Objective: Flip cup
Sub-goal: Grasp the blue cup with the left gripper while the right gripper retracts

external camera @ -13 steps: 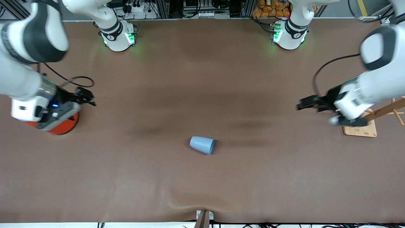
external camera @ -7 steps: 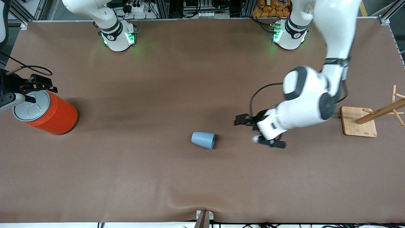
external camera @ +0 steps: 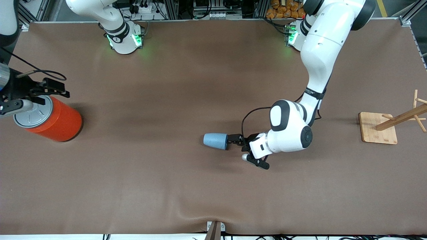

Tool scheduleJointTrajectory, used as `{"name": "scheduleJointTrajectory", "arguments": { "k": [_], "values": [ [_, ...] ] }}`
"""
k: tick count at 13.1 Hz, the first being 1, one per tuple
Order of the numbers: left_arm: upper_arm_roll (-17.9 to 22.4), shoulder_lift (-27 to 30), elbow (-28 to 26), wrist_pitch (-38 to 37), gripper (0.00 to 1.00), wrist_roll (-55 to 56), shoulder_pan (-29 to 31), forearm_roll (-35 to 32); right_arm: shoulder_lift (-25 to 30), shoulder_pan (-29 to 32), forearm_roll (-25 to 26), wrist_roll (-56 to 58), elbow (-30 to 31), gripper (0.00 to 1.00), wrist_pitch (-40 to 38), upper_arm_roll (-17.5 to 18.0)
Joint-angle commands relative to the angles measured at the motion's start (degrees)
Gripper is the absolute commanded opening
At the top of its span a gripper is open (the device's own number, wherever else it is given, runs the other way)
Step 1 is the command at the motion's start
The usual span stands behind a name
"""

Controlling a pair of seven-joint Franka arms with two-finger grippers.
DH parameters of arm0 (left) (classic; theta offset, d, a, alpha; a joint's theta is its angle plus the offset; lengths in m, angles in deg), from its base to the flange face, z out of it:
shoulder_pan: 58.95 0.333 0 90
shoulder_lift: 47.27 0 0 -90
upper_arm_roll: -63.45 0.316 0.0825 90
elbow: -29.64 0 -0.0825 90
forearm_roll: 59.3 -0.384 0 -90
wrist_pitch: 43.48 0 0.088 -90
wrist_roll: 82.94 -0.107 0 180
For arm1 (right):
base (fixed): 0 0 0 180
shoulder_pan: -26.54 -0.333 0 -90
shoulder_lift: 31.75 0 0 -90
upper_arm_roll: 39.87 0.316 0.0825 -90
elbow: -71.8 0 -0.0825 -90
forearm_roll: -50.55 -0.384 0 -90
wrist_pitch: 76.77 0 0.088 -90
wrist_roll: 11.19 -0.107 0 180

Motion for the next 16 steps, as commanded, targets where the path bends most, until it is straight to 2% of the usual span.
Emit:
{"name": "scheduleJointTrajectory", "arguments": {
  "k": [1, 6, 8, 9, 11, 12, 16],
  "values": [
    [-0.13, -2.79, 1.93, 0.65, 0.96, -0.71, -2.19, 5.33, 0.40, 6.33, 1.47, -2.11, -1.41, 1.00, -2.05, 7.11],
    [-0.04, -3.50, 1.32, 0.65, 0.76, 0.08, -4.13, 7.11, 3.65, 25.66, 5.33, -5.97, -1.07, 1.00, -3.91, 28.73],
    [-0.04, -3.50, 1.32, 0.56, 0.59, 0.61, -4.13, 7.02, 5.23, 33.31, 5.86, -6.59, -0.89, 1.00, -4.52, 36.56],
    [-0.13, -3.50, 1.32, 0.56, 0.44, 0.61, -4.22, 6.94, 6.02, 35.61, 6.04, -6.59, -0.80, 1.00, -4.70, 39.03],
    [-0.04, -3.50, 1.32, 0.56, 0.09, 0.44, -4.13, 6.85, 6.55, 36.16, 6.22, -7.81, -0.89, 1.00, -6.18, 39.85],
    [-0.04, -3.24, 1.32, 0.39, 0.00, 0.52, -4.13, 6.85, 6.90, 35.81, 6.91, -9.30, -1.15, 1.00, -6.89, 39.93],
    [0.48, 0.26, 1.58, -3.03, 0.00, 3.06, -2.81, 6.06, 7.96, 35.37, 9.21, -10.28, -1.33, 1.00, -7.60, 39.85]
  ]
}}
